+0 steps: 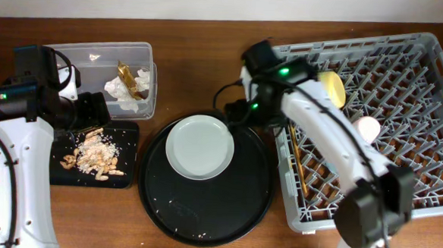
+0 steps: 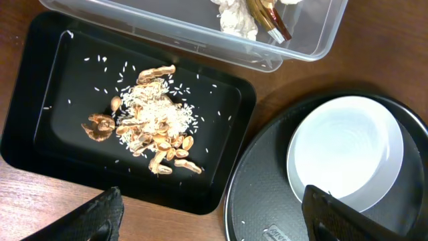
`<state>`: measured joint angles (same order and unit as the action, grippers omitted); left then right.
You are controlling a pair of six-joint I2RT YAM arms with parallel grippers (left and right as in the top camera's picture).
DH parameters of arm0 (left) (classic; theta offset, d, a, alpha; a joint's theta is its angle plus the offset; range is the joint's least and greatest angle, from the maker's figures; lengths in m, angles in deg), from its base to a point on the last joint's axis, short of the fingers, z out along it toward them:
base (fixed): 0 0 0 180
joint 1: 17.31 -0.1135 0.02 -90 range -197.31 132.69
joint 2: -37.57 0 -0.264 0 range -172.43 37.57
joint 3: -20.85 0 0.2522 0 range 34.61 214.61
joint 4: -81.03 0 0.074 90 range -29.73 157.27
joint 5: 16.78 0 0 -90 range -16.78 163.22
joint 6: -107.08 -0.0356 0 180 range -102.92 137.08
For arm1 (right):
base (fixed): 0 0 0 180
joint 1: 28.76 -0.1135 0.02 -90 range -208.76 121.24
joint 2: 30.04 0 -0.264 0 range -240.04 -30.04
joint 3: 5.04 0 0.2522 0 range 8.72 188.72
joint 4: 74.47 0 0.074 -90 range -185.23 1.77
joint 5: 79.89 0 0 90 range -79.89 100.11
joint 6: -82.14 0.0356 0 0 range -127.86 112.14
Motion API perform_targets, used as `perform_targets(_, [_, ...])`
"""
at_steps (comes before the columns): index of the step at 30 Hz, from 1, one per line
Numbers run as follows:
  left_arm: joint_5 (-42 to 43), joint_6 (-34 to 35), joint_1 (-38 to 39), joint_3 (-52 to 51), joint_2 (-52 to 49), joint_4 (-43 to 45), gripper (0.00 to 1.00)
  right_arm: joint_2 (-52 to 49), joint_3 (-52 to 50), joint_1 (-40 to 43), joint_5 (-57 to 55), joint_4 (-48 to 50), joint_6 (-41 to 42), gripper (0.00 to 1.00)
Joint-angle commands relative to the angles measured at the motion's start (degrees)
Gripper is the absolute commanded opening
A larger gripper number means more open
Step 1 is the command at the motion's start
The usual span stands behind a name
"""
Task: Sort waste into correct bins and load items into the dishwasher rack
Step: 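Move the right gripper to the white plate and grasp its rim, then lift the white plate and stand it upright in the dish rack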
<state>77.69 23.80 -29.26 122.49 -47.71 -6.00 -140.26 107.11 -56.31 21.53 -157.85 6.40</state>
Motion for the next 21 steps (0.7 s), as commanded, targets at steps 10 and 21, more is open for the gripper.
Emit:
perform_targets(10, [0.61, 0.13, -0.22, 0.24, 0.98, -0.11, 0.85, -17.94, -1.44, -5.53, 0.81, 5.16, 9.25, 0.58])
perform_targets(21, [0.61, 0.13, -0.22, 0.24, 0.98, -0.09, 0.85, -11.50, 0.33, -2.51, -7.61, 2.38, 11.56, 0.04])
